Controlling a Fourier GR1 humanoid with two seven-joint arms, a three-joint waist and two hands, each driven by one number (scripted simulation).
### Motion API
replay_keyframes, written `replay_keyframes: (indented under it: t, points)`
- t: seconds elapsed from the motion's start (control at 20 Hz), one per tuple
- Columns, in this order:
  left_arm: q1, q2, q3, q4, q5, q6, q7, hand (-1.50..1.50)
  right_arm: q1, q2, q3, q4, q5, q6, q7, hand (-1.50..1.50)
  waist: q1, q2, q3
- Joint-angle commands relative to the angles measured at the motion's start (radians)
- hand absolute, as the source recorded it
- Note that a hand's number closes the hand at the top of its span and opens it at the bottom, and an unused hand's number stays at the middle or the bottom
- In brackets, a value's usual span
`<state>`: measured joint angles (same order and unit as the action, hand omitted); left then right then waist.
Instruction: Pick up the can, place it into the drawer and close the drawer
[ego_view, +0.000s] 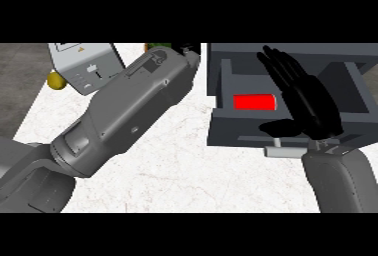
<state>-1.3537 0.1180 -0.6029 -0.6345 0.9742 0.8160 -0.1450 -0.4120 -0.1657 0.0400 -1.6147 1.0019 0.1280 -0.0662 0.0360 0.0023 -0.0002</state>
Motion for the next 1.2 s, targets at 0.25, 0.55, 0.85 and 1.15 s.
replay_keyframes:
  t: [0.25,0.55,0.85,1.15]
  points:
    - [0.089,0.125,0.001,-0.135,-0.048,0.010,0.069,-1.50,-0.157,0.043,-0.001,0.468,0.170,-0.267,-0.029,-1.50,0.012,0.001,0.001]
    - [0.132,0.187,0.001,-0.234,-0.078,0.022,0.130,-1.50,-0.287,0.059,-0.032,0.741,0.246,-0.414,-0.011,-1.50,0.013,0.004,0.001]
    - [0.185,0.261,0.022,-0.301,-0.088,-0.024,0.166,-1.50,-0.334,0.050,-0.079,0.925,0.275,-0.599,-0.048,-1.50,0.016,0.009,0.001]
    - [0.180,0.255,0.016,-0.376,-0.113,0.036,0.206,-1.50,-0.467,0.012,-0.155,1.092,0.254,-0.681,-0.089,-1.50,0.034,0.014,0.002]
